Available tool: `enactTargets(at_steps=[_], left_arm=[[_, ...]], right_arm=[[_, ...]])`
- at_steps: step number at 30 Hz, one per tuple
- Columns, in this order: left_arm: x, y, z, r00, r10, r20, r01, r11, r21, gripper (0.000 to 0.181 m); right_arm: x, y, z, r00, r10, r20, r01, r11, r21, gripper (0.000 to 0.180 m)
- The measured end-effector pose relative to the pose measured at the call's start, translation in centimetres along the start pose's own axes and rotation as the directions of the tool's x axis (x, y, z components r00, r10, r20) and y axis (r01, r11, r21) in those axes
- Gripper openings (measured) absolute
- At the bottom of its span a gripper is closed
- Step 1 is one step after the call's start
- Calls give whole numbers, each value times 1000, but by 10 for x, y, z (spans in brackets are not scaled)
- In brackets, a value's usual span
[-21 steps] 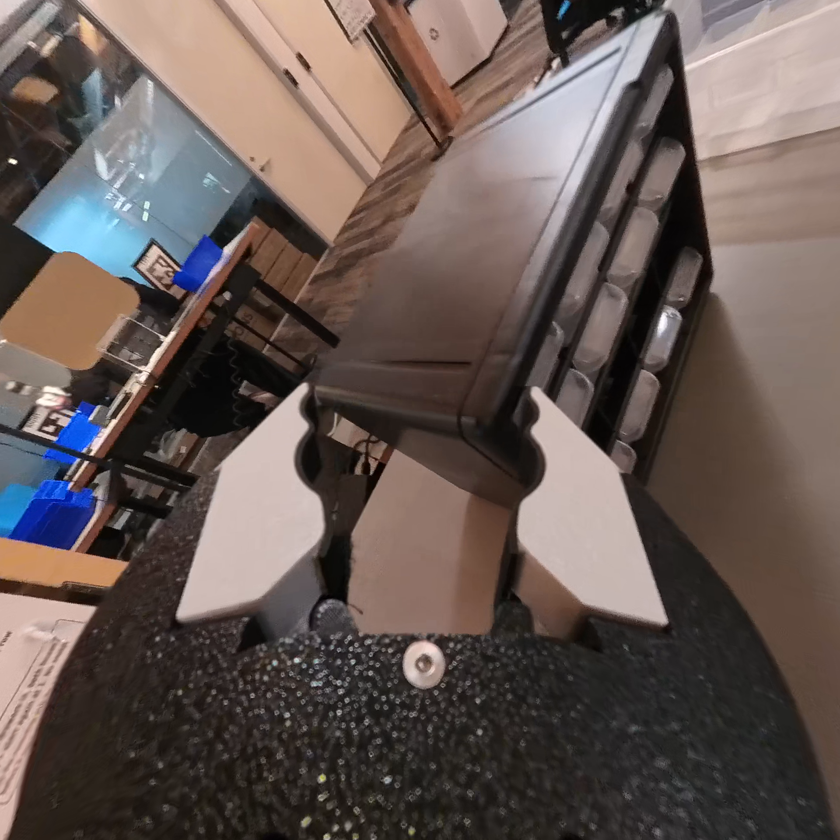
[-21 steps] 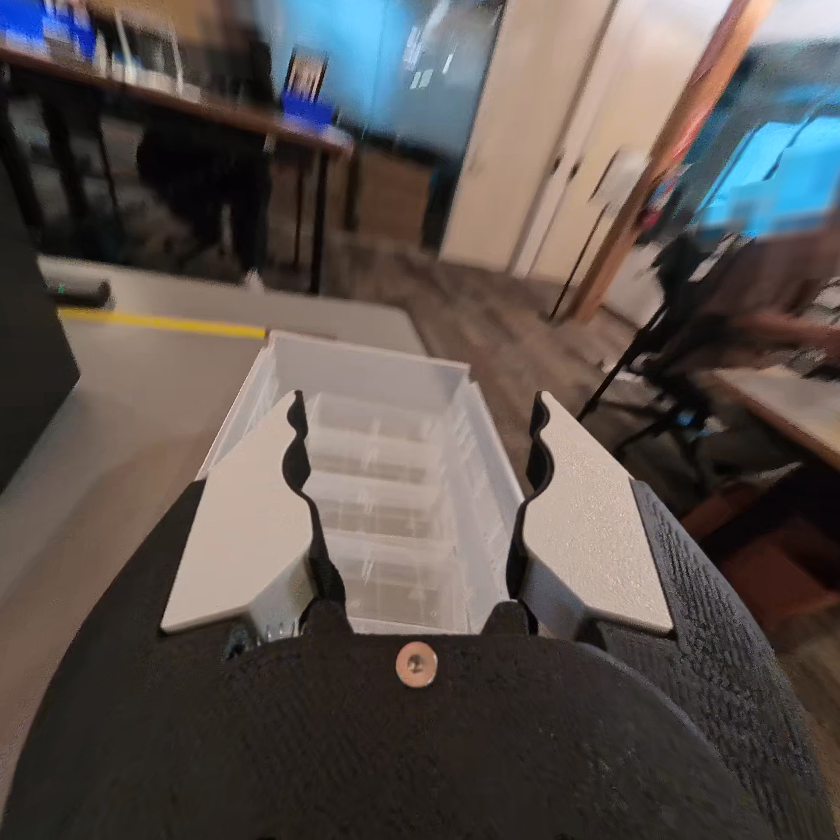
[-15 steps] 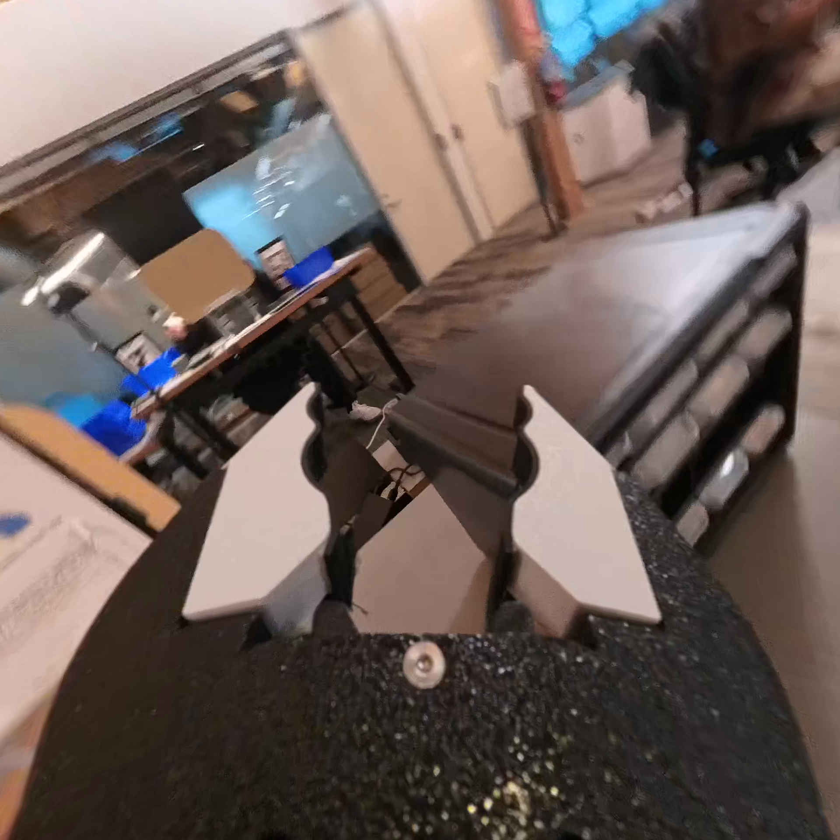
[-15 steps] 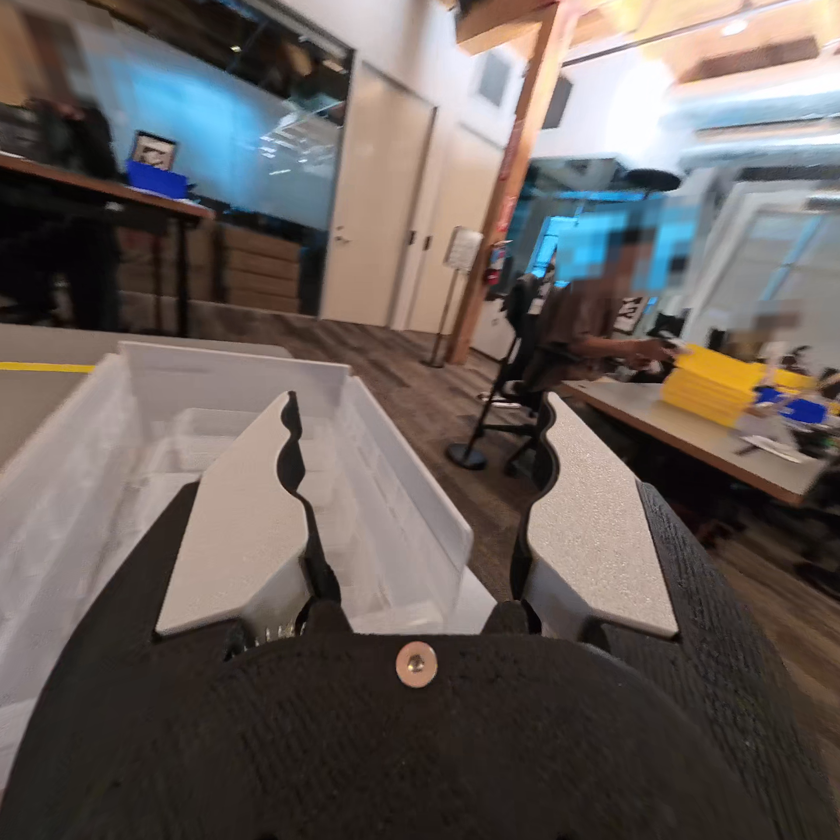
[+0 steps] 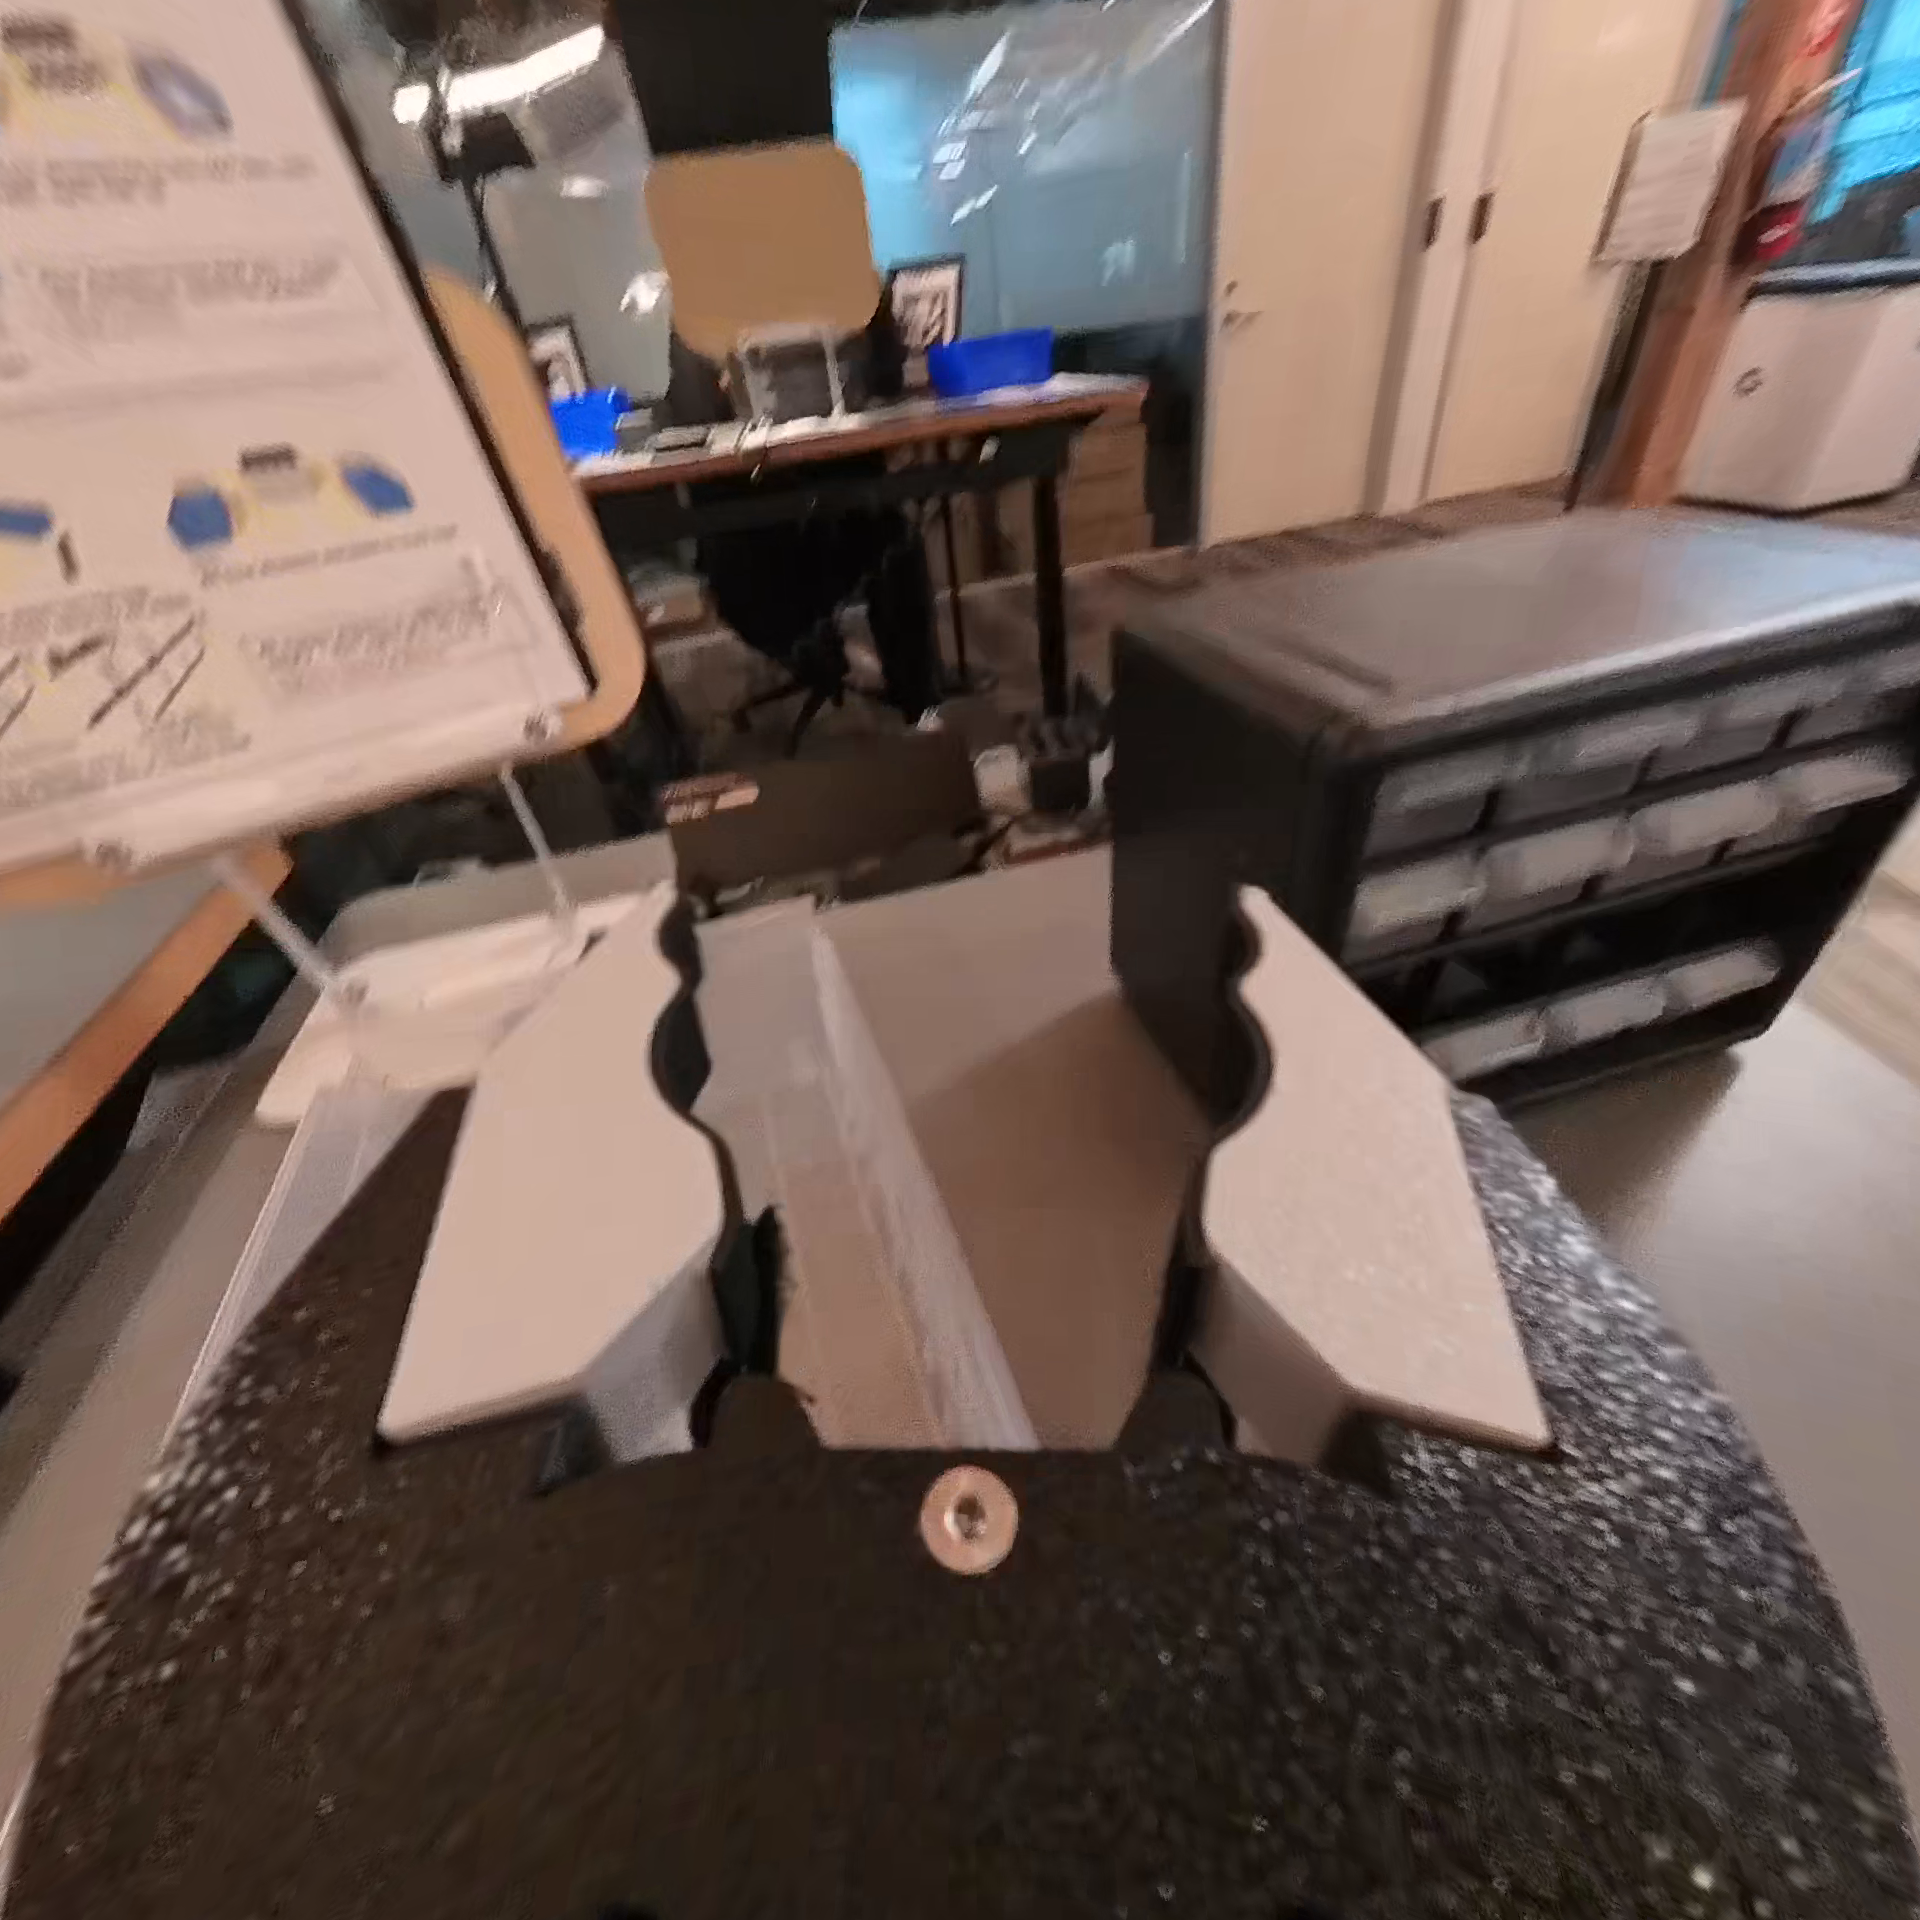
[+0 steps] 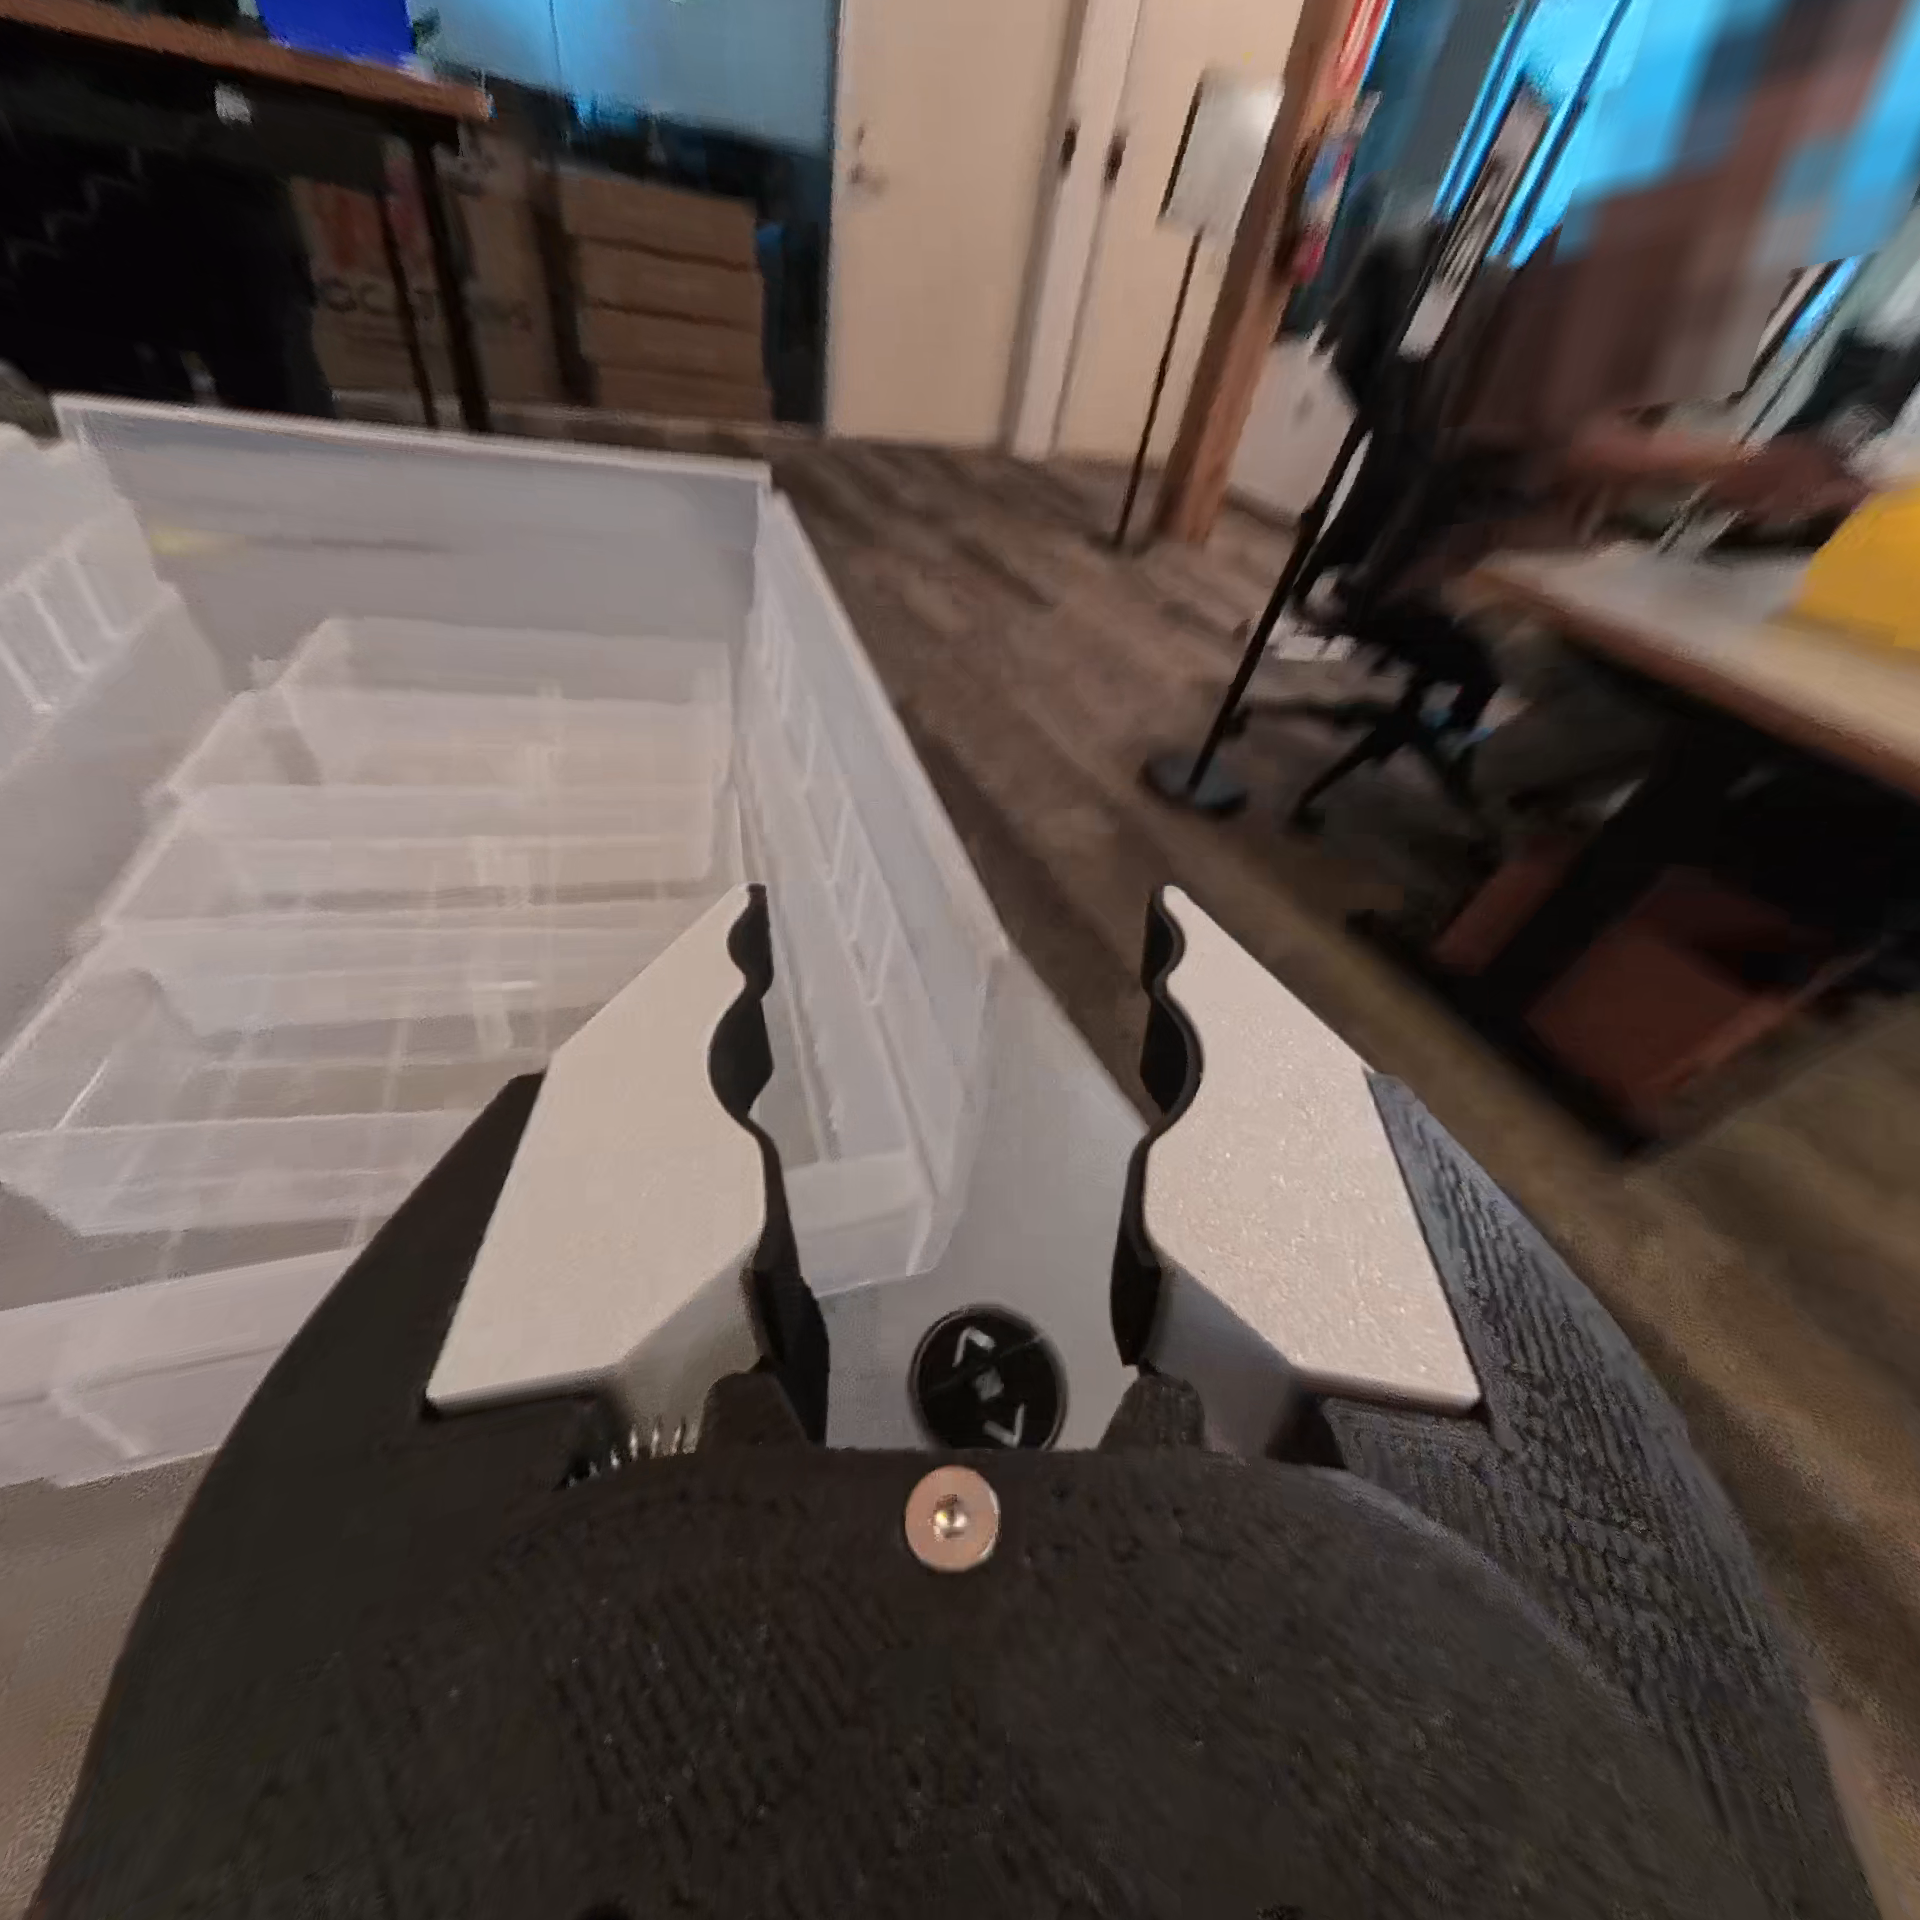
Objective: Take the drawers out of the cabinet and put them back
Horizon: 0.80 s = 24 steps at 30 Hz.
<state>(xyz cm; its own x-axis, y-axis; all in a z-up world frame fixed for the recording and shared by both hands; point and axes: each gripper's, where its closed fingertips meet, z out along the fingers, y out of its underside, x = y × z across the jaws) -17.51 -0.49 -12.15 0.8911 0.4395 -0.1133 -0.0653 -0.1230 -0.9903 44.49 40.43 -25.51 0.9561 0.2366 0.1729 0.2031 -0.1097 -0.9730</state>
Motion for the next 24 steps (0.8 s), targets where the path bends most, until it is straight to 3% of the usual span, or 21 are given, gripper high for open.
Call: enactTargets(at_steps=[2, 4, 8, 11, 14, 17, 20, 24], left_arm=[[-12, 33, -6, 997, -50, 54, 54, 996, -68, 116], [-11, 65, -7, 991, -126, 42, 131, 979, -154, 127], [-5, 117, -7, 998, -61, 28, 66, 946, -318, 129], [-2, 141, -6, 1000, 9, 21, 0, 933, -361, 116], [6, 157, -3, 1000, -1, -8, -2, 933, -360, 93], [18, 166, -3, 994, 81, -80, -103, 936, -338, 43], [15, 170, -3, 960, 270, -71, -278, 903, -326, 34], [13, 168, -2, 964, 262, -36, -261, 919, -297, 32]], right_arm=[[-4, 20, 7, 998, 53, 37, -49, 992, -113, 68], [-11, 23, 10, 993, 79, 86, -68, 990, -126, 60], [-18, 24, 14, 985, 84, 154, -57, 983, -174, 50], [-20, 24, 15, 979, 95, 183, -59, 980, -192, 39], [-18, 25, 13, 979, 104, 176, -67, 976, -205, 18], [-24, 25, 9, 971, 115, 211, -71, 976, -206, 7], [-38, 23, 4, 944, 170, 282, -109, 969, -222, 1], [-51, 23, -1, 934, 148, 325, -75, 971, -227, 3]])
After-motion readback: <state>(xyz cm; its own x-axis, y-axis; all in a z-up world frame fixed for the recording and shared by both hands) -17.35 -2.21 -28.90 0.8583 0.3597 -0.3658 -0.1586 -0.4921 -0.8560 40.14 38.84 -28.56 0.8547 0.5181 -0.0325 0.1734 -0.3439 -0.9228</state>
